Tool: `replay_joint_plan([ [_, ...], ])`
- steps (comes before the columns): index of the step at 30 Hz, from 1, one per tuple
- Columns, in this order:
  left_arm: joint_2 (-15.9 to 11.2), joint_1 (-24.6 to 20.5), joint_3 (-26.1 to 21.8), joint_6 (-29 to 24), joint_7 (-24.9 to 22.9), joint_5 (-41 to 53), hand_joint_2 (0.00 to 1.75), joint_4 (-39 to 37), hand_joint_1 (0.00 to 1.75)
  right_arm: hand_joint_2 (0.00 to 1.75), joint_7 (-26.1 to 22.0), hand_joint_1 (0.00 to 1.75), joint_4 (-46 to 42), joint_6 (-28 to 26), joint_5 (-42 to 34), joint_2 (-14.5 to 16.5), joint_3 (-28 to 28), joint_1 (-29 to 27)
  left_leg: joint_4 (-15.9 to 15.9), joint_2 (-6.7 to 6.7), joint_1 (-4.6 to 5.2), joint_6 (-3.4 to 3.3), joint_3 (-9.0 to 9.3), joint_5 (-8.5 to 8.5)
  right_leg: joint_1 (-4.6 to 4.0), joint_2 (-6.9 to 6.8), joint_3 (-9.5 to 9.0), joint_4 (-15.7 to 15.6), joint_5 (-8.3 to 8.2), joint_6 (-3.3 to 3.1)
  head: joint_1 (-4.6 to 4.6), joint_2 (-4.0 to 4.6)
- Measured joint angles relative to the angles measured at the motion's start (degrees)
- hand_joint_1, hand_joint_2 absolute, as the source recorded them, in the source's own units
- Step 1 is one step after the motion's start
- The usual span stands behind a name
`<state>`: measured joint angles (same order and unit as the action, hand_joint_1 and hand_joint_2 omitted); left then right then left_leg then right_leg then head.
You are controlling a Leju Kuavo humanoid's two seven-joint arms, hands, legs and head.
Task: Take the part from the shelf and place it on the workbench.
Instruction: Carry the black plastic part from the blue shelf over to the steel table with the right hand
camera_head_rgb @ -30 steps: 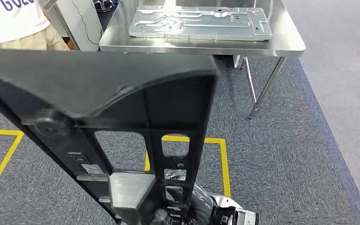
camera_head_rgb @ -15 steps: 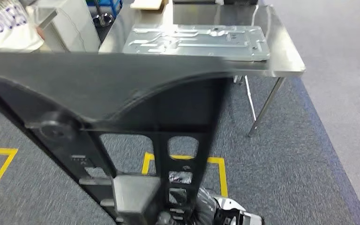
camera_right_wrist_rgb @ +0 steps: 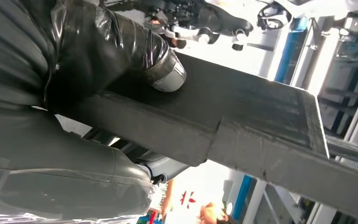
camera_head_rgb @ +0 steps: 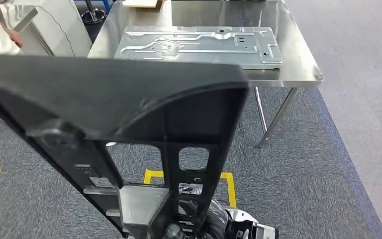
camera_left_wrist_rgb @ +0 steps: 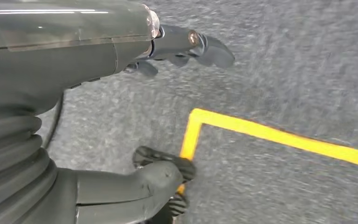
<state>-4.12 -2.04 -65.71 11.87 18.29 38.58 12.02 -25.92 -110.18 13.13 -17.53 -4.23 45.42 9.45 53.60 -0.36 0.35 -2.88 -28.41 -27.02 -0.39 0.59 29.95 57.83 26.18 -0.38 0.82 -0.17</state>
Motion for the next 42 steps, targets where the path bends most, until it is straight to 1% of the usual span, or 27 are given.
replay_joint_plan([
  [2,0.0,-0.18,-0.01,0.02,0.09,0.0,1.75,0.0,0.0,1.75,-0.04,1.75,-0.07,-0.07,-0.01,-0.03,-0.18,0.07,-0.81,-0.07,-0.39,-0.31,1.71,-0.32,0.09,-0.06,2.92,5.08,0.29,0.56,-0.01,0.0],
  [5,0.09,-0.19,0.01,0.02,0.1,0.02,1.75,0.0,0.0,1.75,-0.06,1.75,-0.09,-0.06,-0.01,-0.2,-0.4,-0.02,-1.09,-0.13,-0.54,-0.3,3.68,-1.91,0.53,-0.16,10.34,14.45,4.49,1.4,-0.02,0.0],
  [7,0.16,-0.13,0.0,0.02,0.09,0.02,1.75,0.0,0.0,1.75,-0.05,1.75,-0.09,-0.05,-0.01,-0.34,-0.47,-0.1,-1.11,-0.3,-0.7,0.04,5.49,-3.45,0.79,-0.25,13.06,15.09,6.81,1.78,-0.02,0.0],
  [8,0.19,-0.11,0.0,0.02,0.09,0.02,1.75,0.0,0.0,1.75,-0.05,1.75,-0.09,-0.04,0.0,-0.4,-0.49,-0.12,-1.11,-0.37,-0.8,0.26,6.65,-4.38,0.88,-0.29,13.25,12.98,6.31,1.87,-0.03,0.0],
  [9,0.21,-0.08,-0.01,0.02,0.09,0.02,1.75,-0.01,0.0,1.75,-0.05,1.75,-0.08,-0.04,0.0,-0.47,-0.51,-0.18,-1.15,-0.41,-0.86,0.48,7.75,-5.37,0.92,-0.33,12.95,9.71,3.91,1.84,-0.03,0.0],
  [11,0.27,-0.2,-0.01,0.01,0.1,0.07,1.75,-0.02,0.0,1.75,-0.07,1.75,0.03,-0.03,0.01,-0.67,-0.62,-0.49,-1.35,-0.5,-0.85,1.03,9.77,-7.12,0.79,-0.39,12.37,2.71,-4.07,1.41,-0.03,0.0],
  [12,0.29,-0.31,-0.02,0.0,0.1,0.14,1.75,-0.02,0.0,1.75,-0.05,1.75,0.09,-0.03,0.03,-0.77,-0.68,-0.67,-2.0,-0.53,-0.81,1.42,10.66,-7.78,0.65,-0.39,12.09,0.6,-7.19,1.02,-0.02,0.0],
  [13,0.31,-0.45,-0.02,-0.02,0.11,0.21,1.75,-0.02,0.0,1.75,-0.05,1.75,0.11,-0.02,0.05,-0.84,-0.74,-0.76,-2.47,-0.59,-0.8,1.85,11.52,-7.99,0.51,-0.37,11.86,-0.48,-8.61,0.56,-0.03,0.0],
  [15,0.31,-0.7,-0.01,-0.1,0.11,0.35,1.75,-0.02,0.0,1.75,-0.07,1.75,-0.03,0.05,0.07,-0.82,-0.83,-0.64,-1.6,-0.6,-0.89,2.7,11.95,-7.35,0.49,-0.28,10.6,-0.7,-7.94,-0.41,-0.04,-0.01],
  [17,0.32,-0.98,-0.01,-0.17,0.13,0.42,1.75,-0.02,0.0,1.75,-0.1,1.75,-0.16,0.13,0.04,-0.75,-0.88,-0.48,4.4,-0.39,-1.04,3.22,9.23,-6.68,0.65,-0.31,9.21,-0.95,-6.85,-1.28,-0.04,-0.01],
  [18,0.32,-1.08,-0.01,-0.17,0.13,0.44,1.75,-0.02,0.0,1.75,-0.11,1.75,-0.17,0.15,0.04,-0.73,-0.89,-0.49,8.23,-0.24,-1.11,3.42,6.9,-7.52,0.7,-0.34,8.6,-1.06,-6.3,-1.56,-0.04,-0.01],
  [20,0.32,-1.12,-0.02,-0.21,0.12,0.44,1.75,-0.02,0.0,1.75,-0.09,1.75,-0.16,0.19,0.04,-0.73,-0.9,-0.5,14.22,-0.1,-1.14,3.9,1.73,-11.82,0.7,-0.22,7.66,-1.01,-5.21,-1.82,-0.02,0.0],
  [21,0.32,-1.09,-0.02,-0.22,0.11,0.44,1.75,-0.02,0.0,1.75,-0.08,1.75,-0.15,0.2,0.04,-0.73,-0.9,-0.52,15.32,-0.08,-1.14,4.07,-0.24,-13.77,0.69,-0.11,7.16,-0.9,-4.64,-1.83,-0.03,0.0],
  [22,0.33,-1.07,-0.01,-0.22,0.12,0.45,1.75,-0.02,0.0,1.75,-0.07,1.75,-0.13,0.21,0.04,-0.73,-0.9,-0.53,15.03,-0.07,-1.14,4.12,-1.54,-14.48,0.66,-0.02,6.63,-0.75,-4.06,-1.81,-0.02,0.0],
  [23,0.34,-1.05,-0.01,-0.22,0.15,0.47,1.75,-0.02,0.0,1.75,-0.07,1.75,-0.12,0.21,0.04,-0.73,-0.9,-0.53,13.2,-0.05,-1.14,3.99,-2.08,-13.24,0.62,0.03,6.05,-0.58,-3.51,-1.76,-0.02,0.0],
  [26,0.32,-0.98,-0.02,-0.14,0.38,0.54,1.75,-0.03,0.0,1.75,-0.07,1.75,-0.09,0.24,0.04,-0.73,-0.91,-0.51,4.53,0.09,-0.85,2.97,-1.62,-3.58,0.53,0.07,4.58,-0.31,-2.24,-1.36,-0.01,0.0],
  [27,0.31,-0.94,-0.02,-0.07,0.5,0.56,1.75,-0.03,0.0,1.75,-0.06,1.75,-0.07,0.25,0.04,-0.73,-0.92,-0.51,2.98,0.11,-0.64,2.64,-1.58,-1.57,0.52,0.11,4.39,-0.33,-2.04,-1.11,-0.01,0.0],
  [28,0.31,-0.92,-0.02,-0.01,0.6,0.58,1.75,-0.04,0.0,1.75,-0.05,1.75,-0.05,0.26,0.04,-0.73,-0.92,-0.51,2.47,0.1,-0.42,2.37,-1.7,-0.66,0.54,0.16,4.29,-0.42,-1.93,-0.83,0.0,0.0],
  [30,0.31,-0.97,-0.02,0.04,0.74,0.61,1.75,-0.04,0.0,1.75,-0.04,1.75,-0.06,0.28,0.04,-0.73,-0.93,-0.49,1.85,0.0,-0.37,1.8,-1.5,-0.02,0.51,0.18,4.11,-0.76,-1.79,-0.14,0.0,0.0],
  [32,0.35,-1.06,-0.02,0.07,0.81,0.61,1.75,-0.04,0.0,1.75,-0.05,1.75,-0.09,0.29,0.04,-0.74,-0.98,-0.42,0.91,-0.01,-0.67,1.24,-0.79,0.6,0.49,0.0,4.57,0.55,-0.58,0.52,-0.03,0.0],
  [33,0.38,-1.08,-0.02,0.1,0.85,0.61,1.75,-0.04,0.0,1.75,-0.05,1.75,-0.11,0.29,0.04,-0.74,-1.01,-0.4,0.57,0.03,-0.84,1.01,-0.45,0.74,0.51,-0.08,5.68,2.93,0.85,0.79,-0.04,0.0],
  [35,0.39,-1.08,-0.02,0.16,0.92,0.61,1.75,-0.04,0.0,1.75,-0.04,1.75,-0.1,0.28,0.04,-0.77,-1.06,-0.39,0.63,0.11,-0.78,0.69,-0.28,0.48,0.65,-0.16,9.63,10.65,4.33,1.17,-0.06,0.0],
  [36,0.4,-1.08,-0.02,0.18,0.95,0.61,1.75,-0.04,0.0,1.75,-0.03,1.75,-0.08,0.28,0.04,-0.78,-1.08,-0.41,0.75,0.12,-0.77,0.62,-0.2,0.23,0.71,-0.19,11.54,14.05,5.28,1.31,-0.06,0.0],
  [37,0.42,-1.07,-0.02,0.18,0.96,0.61,1.75,-0.04,0.0,1.75,-0.02,1.75,-0.05,0.28,0.04,-0.79,-1.09,-0.41,0.91,0.1,-0.76,0.6,-0.01,-0.1,0.75,-0.22,12.61,15.67,5.11,1.39,-0.06,0.0],
  [38,0.45,-1.06,-0.02,0.21,0.96,0.61,1.75,-0.04,0.0,1.75,-0.01,1.75,-0.03,0.29,0.04,-0.8,-1.09,-0.42,1.02,0.04,-0.76,0.67,0.32,-0.48,0.77,-0.25,12.5,14.95,3.75,1.39,-0.06,0.0],
  [40,0.55,-1.06,-0.02,0.33,0.96,0.63,1.75,-0.04,0.0,1.75,0.01,1.75,-0.01,0.29,0.05,-0.8,-1.1,-0.4,0.99,-0.16,-0.79,1.0,1.28,-1.29,0.71,-0.28,9.55,7.88,-0.95,1.0,-0.06,0.0],
  [42,0.72,-1.12,-0.02,0.48,1.02,0.74,1.75,-0.07,0.0,1.75,0.01,1.75,0.02,0.29,0.07,-0.79,-1.1,-0.36,0.8,-0.31,-0.69,1.55,1.84,-1.85,0.38,-0.26,6.78,1.56,-3.68,0.23,-0.05,0.0],
])
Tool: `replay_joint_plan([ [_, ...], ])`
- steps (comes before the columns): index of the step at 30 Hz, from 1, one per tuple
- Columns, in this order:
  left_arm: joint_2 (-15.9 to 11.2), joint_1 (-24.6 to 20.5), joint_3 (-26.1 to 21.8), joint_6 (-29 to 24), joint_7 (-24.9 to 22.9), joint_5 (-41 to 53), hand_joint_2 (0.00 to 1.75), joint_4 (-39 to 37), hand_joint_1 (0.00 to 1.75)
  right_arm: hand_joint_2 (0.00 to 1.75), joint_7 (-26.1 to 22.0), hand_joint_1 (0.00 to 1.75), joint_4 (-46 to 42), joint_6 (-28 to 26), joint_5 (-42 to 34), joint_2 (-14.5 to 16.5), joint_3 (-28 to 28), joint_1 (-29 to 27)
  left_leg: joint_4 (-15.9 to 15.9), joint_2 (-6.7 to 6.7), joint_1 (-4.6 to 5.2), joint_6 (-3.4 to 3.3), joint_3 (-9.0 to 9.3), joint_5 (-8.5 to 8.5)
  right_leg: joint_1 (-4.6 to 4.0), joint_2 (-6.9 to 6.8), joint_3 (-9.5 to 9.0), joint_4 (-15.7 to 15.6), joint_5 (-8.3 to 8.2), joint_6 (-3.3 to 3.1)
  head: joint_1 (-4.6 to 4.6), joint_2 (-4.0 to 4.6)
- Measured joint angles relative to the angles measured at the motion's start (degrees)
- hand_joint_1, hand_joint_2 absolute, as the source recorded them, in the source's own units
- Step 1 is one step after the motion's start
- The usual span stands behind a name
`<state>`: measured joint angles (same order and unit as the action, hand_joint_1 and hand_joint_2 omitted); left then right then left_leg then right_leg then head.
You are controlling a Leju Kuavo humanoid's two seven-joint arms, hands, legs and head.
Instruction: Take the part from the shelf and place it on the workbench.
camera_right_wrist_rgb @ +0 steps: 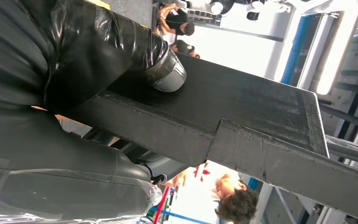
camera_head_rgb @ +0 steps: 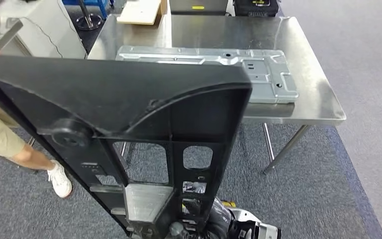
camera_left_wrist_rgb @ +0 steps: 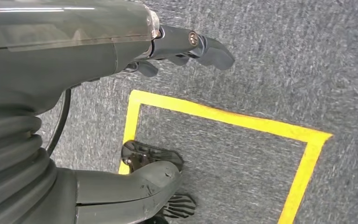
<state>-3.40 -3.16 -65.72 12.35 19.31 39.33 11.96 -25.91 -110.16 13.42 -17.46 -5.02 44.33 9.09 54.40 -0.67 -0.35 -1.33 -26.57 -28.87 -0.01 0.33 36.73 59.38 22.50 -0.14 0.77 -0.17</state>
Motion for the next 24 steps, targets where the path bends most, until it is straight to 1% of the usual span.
replay_joint_plan([
  [1,0.07,-0.02,0.0,0.04,0.03,0.07,1.75,-0.01,0.0,1.75,0.01,1.75,0.02,0.0,0.01,0.01,0.0,0.03,-0.09,-0.03,0.01,0.31,0.0,-0.16,-0.2,0.01,-0.55,-1.41,-0.12,-0.43,0.01,0.0],
  [2,0.14,-0.05,0.0,0.08,0.06,0.14,1.75,-0.02,0.0,1.75,0.02,1.75,0.04,0.0,0.02,0.01,-0.01,0.06,-0.21,-0.02,0.03,0.64,0.01,-0.23,-0.35,0.02,-0.72,-1.76,0.2,-0.79,0.01,0.0],
  [4,0.21,-0.12,0.0,0.16,0.1,0.22,1.75,-0.02,0.0,1.75,0.04,1.75,0.03,0.01,0.03,0.04,-0.04,0.11,-0.25,0.08,-0.06,1.29,0.06,-0.64,-0.19,0.0,-1.2,-2.66,0.73,-1.38,0.02,0.0],
  [5,0.26,-0.18,0.0,0.2,0.11,0.25,1.75,-0.02,0.0,1.75,0.04,1.75,0.03,0.01,0.04,0.07,-0.05,0.16,0.62,0.17,-0.11,1.63,-0.28,-1.26,0.0,-0.04,-1.59,-3.07,0.92,-1.6,0.02,0.0],
  [6,0.26,-0.26,0.0,0.23,0.12,0.26,1.75,-0.02,0.0,1.75,0.03,1.75,0.02,0.02,0.04,0.09,-0.07,0.23,2.82,0.24,-0.17,1.96,-1.37,-2.38,0.19,-0.1,-2.03,-3.45,1.11,-1.78,0.02,0.0],
  [7,0.25,-0.29,0.0,0.23,0.13,0.26,1.75,-0.02,0.0,1.75,0.03,1.75,0.03,0.02,0.04,0.1,-0.07,0.28,6.2,0.31,-0.29,2.29,-3.21,-3.83,0.29,-0.17,-2.38,-3.59,1.27,-1.9,0.02,0.0],
  [8,0.23,-0.28,0.0,0.23,0.13,0.26,1.75,-0.02,0.0,1.75,0.02,1.75,0.06,0.02,0.04,0.1,-0.07,0.33,10.38,0.33,-0.37,2.59,-5.63,-5.31,0.32,-0.22,-2.63,-3.65,1.48,-2.0,0.02,0.0],
  [9,0.22,-0.22,0.0,0.24,0.13,0.26,1.75,-0.02,0.0,1.75,0.02,1.75,0.1,0.02,0.04,0.1,-0.07,0.32,14.19,0.34,-0.45,2.82,-8.08,-6.28,0.33,-0.23,-2.87,-3.67,1.67,-2.03,0.02,0.0],
  [10,0.22,-0.13,0.0,0.24,0.13,0.27,1.75,-0.02,0.0,1.75,0.03,1.75,0.14,0.01,0.04,0.1,-0.07,0.28,16.46,0.34,-0.5,2.95,-9.87,-6.21,0.35,-0.21,-3.21,-3.76,1.87,-2.03,0.02,0.0],
  [11,0.23,-0.05,0.0,0.24,0.14,0.28,1.75,-0.02,0.0,1.75,0.04,1.75,0.18,0.01,0.04,0.1,-0.07,0.24,16.62,0.34,-0.53,2.99,-10.69,-4.93,0.39,-0.17,-3.66,-3.9,2.08,-1.97,0.02,0.0],
  [12,0.23,-0.02,0.0,0.23,0.16,0.3,1.75,-0.02,0.0,1.75,0.04,1.75,0.19,0.0,0.04,0.1,-0.07,0.23,14.38,0.34,-0.54,2.88,-10.32,-2.41,0.42,-0.13,-4.27,-4.09,2.31,-1.87,0.02,0.0],
  [13,0.21,-0.03,0.0,0.22,0.21,0.31,1.75,-0.02,0.0,1.75,0.04,1.75,0.18,0.0,0.04,0.1,-0.07,0.24,10.38,0.34,-0.47,2.6,-9.07,0.79,0.43,-0.1,-4.95,-4.31,2.57,-1.74,0.02,0.0],
  [14,0.13,-0.07,0.0,0.22,0.27,0.32,1.75,-0.02,0.0,1.75,0.03,1.75,0.18,0.0,0.04,0.1,-0.07,0.26,6.43,0.33,-0.32,2.17,-7.53,3.31,0.42,-0.1,-5.53,-4.53,2.81,-1.55,0.02,0.0],
  [15,0.06,-0.1,0.0,0.21,0.33,0.35,1.75,-0.02,0.0,1.75,0.03,1.75,0.17,0.0,0.04,0.1,-0.07,0.28,3.29,0.33,-0.13,1.7,-6.29,5.11,0.43,-0.07,-5.89,-4.65,2.99,-1.34,0.03,0.0],
  [16,-0.02,-0.08,0.0,0.19,0.39,0.38,1.75,-0.02,0.0,1.75,0.02,1.75,0.16,0.01,0.04,0.1,-0.07,0.29,1.54,0.32,0.06,1.28,-5.57,5.84,0.46,-0.06,-6.04,-4.72,3.1,-1.1,0.02,0.0],
  [18,-0.21,-0.07,0.01,0.11,0.46,0.45,1.75,-0.02,0.0,1.75,0.02,1.75,0.12,0.02,0.04,0.1,-0.08,0.29,0.77,0.32,0.24,0.68,-5.23,5.64,0.49,-0.04,-6.03,-4.85,3.18,-0.55,0.04,0.0],
  [19,-0.3,-0.1,0.01,0.08,0.51,0.45,1.75,-0.02,0.0,1.75,0.02,1.75,0.03,0.02,0.04,0.1,-0.09,0.28,0.01,0.41,0.03,0.46,-4.81,5.43,0.46,-0.09,-6.04,-4.74,3.44,-0.26,0.02,0.0],
  [20,-0.34,-0.15,0.01,0.07,0.57,0.45,1.75,-0.02,0.0,1.75,0.0,1.75,-0.06,0.01,0.04,0.09,-0.12,0.32,-0.83,0.48,-0.19,0.17,-4.35,5.29,0.39,-0.13,-5.82,-4.0,4.12,-0.03,0.02,0.0],
  [21,-0.33,-0.2,0.0,0.06,0.62,0.46,1.75,-0.02,0.0,1.75,-0.02,1.75,-0.17,0.01,0.03,0.09,-0.14,0.37,-1.59,0.55,-0.42,-0.07,-3.9,5.18,0.33,-0.15,-5.06,-2.16,5.34,0.16,0.01,0.0],
  [22,-0.32,-0.22,0.0,0.06,0.68,0.46,1.75,-0.02,0.0,1.75,-0.03,1.75,-0.24,0.01,0.03,0.08,-0.16,0.38,-2.07,0.61,-0.62,-0.26,-3.57,5.03,0.38,-0.17,-3.62,0.98,7.1,0.3,-0.01,0.0],
  [23,-0.3,-0.22,0.0,0.07,0.71,0.46,1.75,-0.02,0.0,1.75,-0.04,1.75,-0.26,0.01,0.03,0.05,-0.17,0.35,-1.99,0.59,-0.6,-0.41,-3.55,4.91,0.43,-0.15,-1.58,5.12,9.04,0.42,-0.01,0.0],
  [24,-0.28,-0.21,0.0,0.07,0.71,0.47,1.75,-0.02,0.0,1.75,-0.03,1.75,-0.27,0.02,0.04,0.02,-0.17,0.26,-1.76,0.6,-0.58,-0.45,-3.56,4.72,0.51,-0.15,0.56,9.25,10.58,0.58,-0.01,0.0],
])
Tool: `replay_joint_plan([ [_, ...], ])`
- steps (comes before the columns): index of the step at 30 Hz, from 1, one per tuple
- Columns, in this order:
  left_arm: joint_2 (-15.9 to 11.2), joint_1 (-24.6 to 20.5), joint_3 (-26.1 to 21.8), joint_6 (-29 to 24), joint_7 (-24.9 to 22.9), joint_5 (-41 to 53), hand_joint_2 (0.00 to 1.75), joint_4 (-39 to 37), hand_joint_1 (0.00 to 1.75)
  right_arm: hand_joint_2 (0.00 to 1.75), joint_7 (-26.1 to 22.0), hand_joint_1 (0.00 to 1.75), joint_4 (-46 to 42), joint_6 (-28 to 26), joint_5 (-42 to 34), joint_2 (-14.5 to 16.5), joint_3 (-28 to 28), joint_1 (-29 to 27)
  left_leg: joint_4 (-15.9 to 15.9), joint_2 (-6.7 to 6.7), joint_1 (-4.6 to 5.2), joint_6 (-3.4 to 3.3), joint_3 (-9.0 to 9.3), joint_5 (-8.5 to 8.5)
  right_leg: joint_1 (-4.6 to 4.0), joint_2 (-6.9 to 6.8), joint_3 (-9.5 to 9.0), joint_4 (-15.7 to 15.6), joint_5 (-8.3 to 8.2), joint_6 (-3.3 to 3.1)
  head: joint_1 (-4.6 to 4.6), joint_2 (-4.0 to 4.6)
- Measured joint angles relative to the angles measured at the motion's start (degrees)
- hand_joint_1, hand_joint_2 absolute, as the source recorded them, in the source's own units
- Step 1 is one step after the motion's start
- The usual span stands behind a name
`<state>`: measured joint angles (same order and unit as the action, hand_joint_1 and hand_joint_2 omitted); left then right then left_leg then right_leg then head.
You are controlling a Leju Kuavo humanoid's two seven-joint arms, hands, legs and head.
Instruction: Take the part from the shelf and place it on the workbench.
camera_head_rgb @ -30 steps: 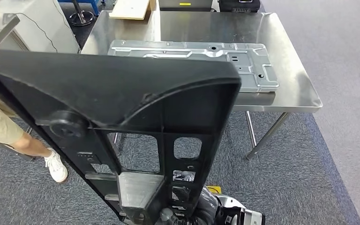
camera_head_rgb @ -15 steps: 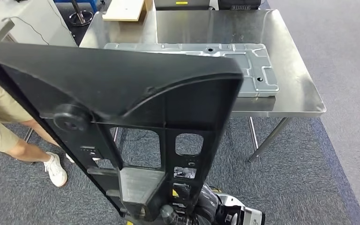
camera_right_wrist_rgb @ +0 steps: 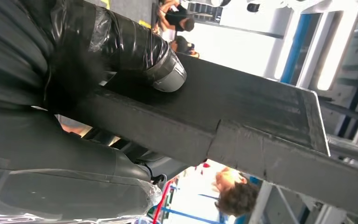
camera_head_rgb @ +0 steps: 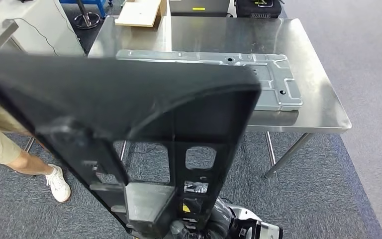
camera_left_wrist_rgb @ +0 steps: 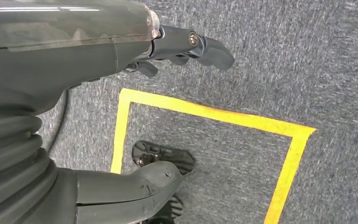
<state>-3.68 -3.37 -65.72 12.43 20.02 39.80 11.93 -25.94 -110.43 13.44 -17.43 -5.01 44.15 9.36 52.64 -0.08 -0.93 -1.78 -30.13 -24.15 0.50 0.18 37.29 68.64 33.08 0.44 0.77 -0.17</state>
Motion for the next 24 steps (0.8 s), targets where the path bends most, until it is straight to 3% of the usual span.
replay_joint_plan([
  [1,0.02,0.01,0.0,0.01,0.01,0.0,1.75,0.0,0.0,1.75,0.01,1.75,0.01,0.0,0.01,-0.05,0.0,-0.09,0.27,0.0,0.01,0.01,0.01,-0.25,0.09,-0.01,1.61,2.93,0.64,0.17,0.0,0.0],
  [2,0.04,0.02,0.0,0.01,0.01,0.01,1.75,0.0,0.0,1.75,0.02,1.75,0.01,-0.01,0.01,-0.11,0.0,-0.15,0.62,-0.01,0.01,0.08,0.05,-0.55,0.19,-0.02,2.27,3.84,0.13,0.3,0.0,0.0],
  [3,0.05,0.02,0.0,0.02,0.01,0.01,1.75,0.0,0.0,1.75,0.02,1.75,0.0,-0.01,0.01,-0.16,0.0,-0.16,1.05,-0.06,0.0,0.19,0.13,-0.9,0.29,-0.04,1.7,2.28,-1.51,0.36,0.0,0.0],
  [5,0.1,0.02,0.0,0.04,0.04,0.0,1.75,0.0,0.0,1.75,0.02,1.75,0.0,0.0,0.01,-0.22,0.0,-0.15,1.94,-0.16,0.01,0.58,0.34,-1.74,0.42,-0.11,-1.83,-5.23,-5.62,0.25,0.0,0.0],
  [6,0.11,0.01,0.0,0.05,0.05,0.0,1.75,0.0,0.0,1.75,0.01,1.75,-0.02,0.01,0.01,-0.23,0.0,-0.15,2.38,-0.21,0.1,0.88,0.35,-2.12,0.4,-0.11,-3.38,-8.58,-6.81,0.12,0.01,0.0],
  [8,0.13,-0.01,0.0,0.03,0.07,-0.01,1.75,0.0,0.0,1.75,0.0,1.75,-0.04,0.01,0.01,-0.24,0.0,-0.17,2.71,-0.23,0.24,1.54,0.24,-2.51,0.18,0.0,-4.51,-11.25,-7.02,-0.22,0.02,0.0],
  [11,0.17,-0.03,0.01,-0.03,0.05,0.01,1.75,0.0,0.0,1.75,0.0,1.75,-0.05,0.01,-0.01,-0.24,-0.02,-0.19,3.22,-0.19,0.04,2.54,0.08,-3.24,0.19,0.09,-4.65,-11.64,-6.94,-1.07,0.03,0.0],
  [13,0.2,-0.04,0.01,-0.04,0.05,0.01,1.75,0.0,0.0,1.75,-0.01,1.75,-0.06,0.02,-0.01,-0.24,-0.02,-0.18,7.7,-0.14,-0.11,3.13,-1.9,-5.8,0.42,-0.06,-5.04,-11.9,-6.82,-1.67,0.03,0.0],
  [15,0.2,0.02,0.0,-0.07,0.05,0.01,1.75,0.0,0.0,1.75,-0.01,1.75,-0.04,0.03,-0.02,-0.24,-0.02,-0.21,16.02,-0.12,-0.18,3.51,-6.14,-9.25,0.34,-0.17,-5.23,-11.84,-6.56,-2.02,0.03,0.0],
  [16,0.21,0.09,0.0,-0.11,0.05,0.01,1.75,0.0,0.0,1.75,-0.01,1.75,-0.03,0.03,-0.02,-0.24,-0.02,-0.24,19.35,-0.12,-0.18,3.6,-8.11,-10.13,0.31,-0.17,-5.31,-11.81,-6.45,-2.09,0.03,0.0],
  [17,0.22,0.13,0.0,-0.15,0.05,0.01,1.75,0.0,0.0,1.75,-0.01,1.75,-0.02,0.03,-0.02,-0.24,-0.02,-0.27,20.79,-0.12,-0.19,3.6,-9.26,-9.83,0.29,-0.13,-5.44,-11.79,-6.32,-2.11,0.03,0.0],
  [18,0.22,0.15,0.0,-0.19,0.05,0.01,1.75,0.0,0.0,1.75,-0.01,1.75,-0.02,0.03,-0.03,-0.24,-0.02,-0.29,19.81,-0.11,-0.19,3.5,-9.22,-8.31,0.28,-0.08,-5.66,-11.76,-6.13,-2.07,0.04,0.0],
  [21,0.07,0.08,0.0,-0.23,0.07,0.01,1.75,0.0,0.0,1.75,-0.01,1.75,-0.03,0.05,-0.07,-0.24,-0.03,-0.28,8.65,-0.1,0.0,2.67,-4.59,-1.62,0.15,0.04,-6.68,-11.63,-5.29,-1.65,0.03,0.0],
  [22,-0.02,0.05,0.0,-0.24,0.08,0.01,1.75,0.0,0.0,1.75,-0.02,1.75,-0.04,0.07,-0.09,-0.24,-0.03,-0.28,5.89,-0.08,0.16,2.3,-3.34,-0.81,0.07,0.06,-6.78,-11.58,-5.1,-1.4,0.03,0.0],
  [24,-0.17,0.03,0.0,-0.3,0.09,0.01,1.75,0.0,0.0,1.75,-0.04,1.75,-0.07,0.08,-0.12,-0.24,-0.04,-0.29,4.32,-0.09,0.46,1.76,-2.63,-1.09,-0.08,0.08,-6.62,-11.55,-4.97,-0.87,0.03,0.0],
])
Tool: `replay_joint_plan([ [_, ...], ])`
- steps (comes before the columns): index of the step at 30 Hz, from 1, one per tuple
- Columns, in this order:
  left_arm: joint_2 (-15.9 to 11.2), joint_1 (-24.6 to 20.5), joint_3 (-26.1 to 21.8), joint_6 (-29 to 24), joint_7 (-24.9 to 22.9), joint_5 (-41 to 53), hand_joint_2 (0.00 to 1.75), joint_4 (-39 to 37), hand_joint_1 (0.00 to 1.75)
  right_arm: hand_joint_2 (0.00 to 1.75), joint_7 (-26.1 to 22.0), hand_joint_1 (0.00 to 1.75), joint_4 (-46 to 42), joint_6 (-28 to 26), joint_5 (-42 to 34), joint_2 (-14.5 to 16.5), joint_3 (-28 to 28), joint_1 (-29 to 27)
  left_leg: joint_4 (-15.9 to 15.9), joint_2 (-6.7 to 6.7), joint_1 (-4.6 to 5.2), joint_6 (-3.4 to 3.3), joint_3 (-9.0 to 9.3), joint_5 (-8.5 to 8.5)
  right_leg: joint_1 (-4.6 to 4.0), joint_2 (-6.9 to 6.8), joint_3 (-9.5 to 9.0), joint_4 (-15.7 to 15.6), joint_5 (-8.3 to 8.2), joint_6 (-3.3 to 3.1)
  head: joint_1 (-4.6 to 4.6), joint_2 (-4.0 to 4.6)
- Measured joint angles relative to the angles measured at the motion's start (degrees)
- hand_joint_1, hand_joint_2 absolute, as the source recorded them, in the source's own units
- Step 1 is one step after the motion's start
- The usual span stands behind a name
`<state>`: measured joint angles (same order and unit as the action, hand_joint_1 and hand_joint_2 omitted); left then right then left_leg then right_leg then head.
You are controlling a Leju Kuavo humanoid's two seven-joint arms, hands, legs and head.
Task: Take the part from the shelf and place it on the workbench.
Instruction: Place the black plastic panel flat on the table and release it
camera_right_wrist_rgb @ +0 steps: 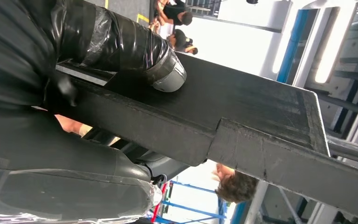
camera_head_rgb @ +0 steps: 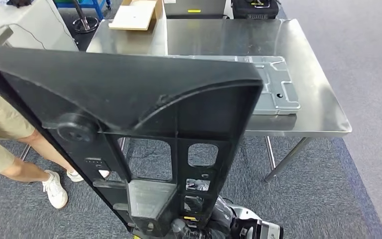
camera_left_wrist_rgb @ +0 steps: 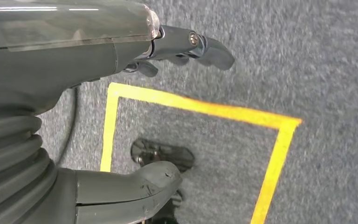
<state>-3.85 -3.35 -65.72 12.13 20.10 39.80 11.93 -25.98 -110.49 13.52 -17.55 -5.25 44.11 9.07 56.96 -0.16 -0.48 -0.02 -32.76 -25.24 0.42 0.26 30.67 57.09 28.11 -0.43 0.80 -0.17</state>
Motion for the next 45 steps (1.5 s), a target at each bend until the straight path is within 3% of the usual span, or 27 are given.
replay_joint_plan([
  [2,-0.08,0.07,0.0,-0.07,-0.01,0.0,1.75,0.0,0.0,1.75,-0.02,1.75,-0.1,0.01,-0.02,0.01,-0.02,-0.03,-0.45,0.01,-0.25,-0.46,0.15,-0.09,-0.03,-0.06,-0.07,0.04,0.28,0.61,-0.01,0.0],
  [4,-0.09,0.04,0.0,-0.08,-0.01,0.0,1.75,0.0,0.0,1.75,-0.04,1.75,-0.3,0.02,-0.03,0.01,-0.09,0.01,-0.94,0.06,-0.52,-1.11,0.62,-0.08,-0.06,-0.11,1.0,2.95,2.18,1.06,-0.02,0.0],
  [7,-0.08,-0.04,0.0,-0.07,-0.01,0.0,1.75,0.0,0.0,1.75,-0.06,1.75,-0.44,0.03,-0.03,-0.05,-0.19,-0.16,-0.93,0.11,-0.29,-1.85,0.93,-0.45,-0.03,-0.12,7.06,14.38,7.07,1.22,-0.02,0.0],
  [8,-0.08,-0.01,0.0,-0.07,-0.02,0.0,1.75,0.0,0.0,1.75,-0.05,1.75,-0.43,0.03,-0.03,-0.08,-0.2,-0.25,-0.86,0.1,-0.16,-1.95,1.03,-0.6,-0.04,-0.12,8.63,16.77,7.35,1.21,-0.02,0.0],
  [9,-0.07,0.01,0.0,-0.06,-0.01,0.01,1.75,0.0,0.0,1.75,-0.05,1.75,-0.43,0.04,-0.03,-0.11,-0.22,-0.3,-0.79,0.07,-0.04,-1.97,1.21,-0.77,-0.05,-0.13,9.14,16.98,6.39,1.11,-0.02,0.0],
  [10,-0.06,0.02,0.0,-0.04,-0.01,0.02,1.75,0.0,0.0,1.75,-0.05,1.75,-0.44,0.11,-0.03,-0.13,-0.26,-0.32,-0.72,0.01,0.07,-1.97,1.5,-0.99,-0.09,-0.13,8.42,14.84,4.34,0.9,-0.02,-0.01],
  [12,-0.01,0.01,0.0,0.03,0.02,0.17,1.75,0.0,0.0,1.75,-0.05,1.75,-0.44,0.34,-0.03,-0.13,-0.34,-0.32,-0.64,-0.11,0.33,-1.8,2.2,-1.52,-0.33,-0.15,4.95,7.07,-0.17,0.16,-0.02,-0.01],
  [13,0.03,-0.02,0.0,0.07,0.04,0.27,1.75,0.0,0.0,1.75,-0.06,1.75,-0.47,0.48,-0.03,-0.13,-0.38,-0.3,-0.58,-0.17,0.47,-1.61,2.42,-1.78,-0.45,-0.17,3.46,3.81,-1.39,-0.19,-0.02,-0.01],
  [14,0.05,-0.03,0.0,0.09,0.08,0.36,1.75,0.0,0.0,1.75,-0.07,1.75,-0.5,0.57,-0.03,-0.13,-0.42,-0.31,-0.57,-0.18,0.54,-1.37,2.52,-1.96,-0.58,-0.16,2.6,1.85,-1.81,-0.45,-0.02,-0.01],
  [17,0.05,-0.1,0.0,0.13,0.19,0.52,1.75,0.0,0.0,1.75,-0.09,1.75,-0.62,0.69,-0.03,-0.13,-0.51,-0.34,-0.84,-0.12,0.46,-0.42,2.72,-2.29,-0.53,0.02,1.98,0.3,-1.69,-0.9,-0.02,0.0],
  [19,0.04,-0.17,0.0,0.16,0.24,0.58,1.75,0.0,0.0,1.75,-0.11,1.75,-0.7,0.7,-0.03,-0.11,-0.54,-0.33,1.38,-0.07,0.31,0.33,1.86,-3.68,-0.2,0.02,1.37,-0.32,-1.67,-1.41,-0.01,-0.01],
  [22,0.03,-0.08,0.0,0.18,0.28,0.59,1.75,0.0,0.0,1.75,-0.12,1.75,-0.75,0.73,-0.03,-0.07,-0.55,-0.41,12.33,-0.05,-0.08,1.36,-3.94,-8.19,-0.06,-0.11,0.59,-0.5,-1.11,-1.86,-0.01,0.0],
  [23,0.03,0.0,0.0,0.18,0.29,0.6,1.75,0.0,0.0,1.75,-0.11,1.75,-0.74,0.73,-0.03,-0.07,-0.55,-0.48,15.27,-0.04,-0.19,1.58,-5.79,-8.68,-0.04,-0.11,0.25,-0.5,-0.85,-1.85,-0.01,0.0],
  [24,0.04,0.07,0.0,0.18,0.3,0.62,1.75,0.0,0.0,1.75,-0.09,1.75,-0.74,0.74,-0.03,-0.07,-0.55,-0.53,16.2,-0.03,-0.28,1.69,-6.7,-8.0,-0.01,-0.1,-0.18,-0.51,-0.55,-1.78,-0.01,0.0],
  [25,0.04,0.11,0.0,0.18,0.31,0.64,1.75,0.0,0.0,1.75,-0.09,1.75,-0.74,0.75,-0.03,-0.07,-0.55,-0.56,14.7,-0.03,-0.33,1.67,-6.38,-6.17,0.03,-0.08,-0.7,-0.53,-0.21,-1.68,-0.01,0.0],
  [27,-0.01,0.1,0.0,0.16,0.33,0.79,1.75,0.0,0.0,1.75,-0.1,1.75,-0.74,0.83,-0.03,-0.05,-0.55,-0.57,6.53,0.01,-0.25,1.17,-2.97,-1.39,0.09,-0.08,-1.96,-0.77,0.43,-1.42,-0.02,0.0],
  [28,-0.05,0.06,0.0,0.14,0.34,0.88,1.75,0.0,0.0,1.75,-0.11,1.75,-0.75,0.87,-0.03,-0.05,-0.55,-0.56,2.64,0.06,-0.07,0.72,-1.2,-0.06,0.04,-0.03,-2.44,-0.94,0.76,-1.15,-0.02,0.0],
  [30,-0.17,-0.02,0.0,0.1,0.39,1.03,1.75,0.0,0.0,1.75,-0.13,1.75,-0.76,0.93,-0.04,-0.03,-0.56,-0.58,-1.44,0.11,0.33,-0.3,0.63,0.19,0.03,0.02,-3.06,-1.22,0.95,-0.43,-0.01,0.0],
  [33,-0.3,0.08,0.0,0.09,0.49,1.05,1.75,0.0,0.0,1.75,-0.14,1.75,-0.78,0.95,-0.08,-0.02,-0.6,-0.68,-2.82,-0.01,0.19,-1.56,2.1,-0.04,-0.02,0.0,-3.48,-0.3,0.65,0.69,-0.01,0.0],
  [35,-0.31,0.1,0.0,0.09,0.52,1.05,1.75,0.0,0.0,1.75,-0.16,1.75,-0.85,0.98,-0.15,-0.03,-0.72,-0.67,-3.21,-0.03,-0.05,-2.11,3.4,-0.07,0.01,-0.03,-1.78,3.48,2.9,1.2,-0.02,0.0],
  [38,-0.29,0.14,0.0,0.09,0.53,1.07,1.75,0.0,0.0,1.75,-0.18,1.75,-0.89,0.98,-0.2,-0.08,-0.97,-0.93,-3.27,-0.03,-0.05,-2.34,4.44,-0.86,0.08,-0.05,4.88,13.54,6.93,1.67,-0.03,0.0],
  [39,-0.29,0.17,0.0,0.09,0.53,1.07,1.75,0.0,0.0,1.75,-0.2,1.75,-0.89,0.91,-0.14,-0.1,-1.06,-1.06,-3.3,-0.05,-0.08,-2.27,4.88,-1.15,0.11,-0.05,6.33,14.64,6.64,1.71,-0.03,0.0],
  [40,-0.28,0.19,0.0,0.09,0.53,1.07,1.75,0.0,0.0,1.75,-0.22,1.75,-0.89,0.83,-0.03,-0.12,-1.17,-1.15,-3.34,-0.09,-0.12,-2.16,5.39,-1.44,0.16,-0.07,6.67,13.48,5.05,1.68,-0.03,0.0],
  [42,-0.25,0.19,0.0,0.13,0.63,1.07,1.75,0.0,0.0,1.75,-0.31,1.75,-0.9,0.52,0.35,-0.13,-1.4,-1.21,-3.41,-0.16,-0.19,-1.81,6.42,-2.1,0.23,-0.14,4.56,6.0,-0.47,1.37,-0.03,0.0],
  [43,-0.22,0.17,0.0,0.21,0.77,1.05,1.75,0.0,0.0,1.75,-0.37,1.75,-0.91,0.31,0.59,-0.13,-1.51,-1.24,-3.44,-0.25,-0.16,-1.53,6.86,-2.44,0.11,-0.2,3.37,2.55,-2.01,1.11,-0.03,0.0],
  [45,-0.19,0.15,-0.01,0.38,1.06,1.01,1.75,0.0,0.0,1.75,-0.66,1.75,-1.06,-0.22,1.21,-0.13,-1.71,-1.37,-3.39,-0.31,-0.1,-0.7,7.26,-3.0,-0.15,-0.19,2.29,-0.59,-2.41,0.31,-0.04,0.0],
])
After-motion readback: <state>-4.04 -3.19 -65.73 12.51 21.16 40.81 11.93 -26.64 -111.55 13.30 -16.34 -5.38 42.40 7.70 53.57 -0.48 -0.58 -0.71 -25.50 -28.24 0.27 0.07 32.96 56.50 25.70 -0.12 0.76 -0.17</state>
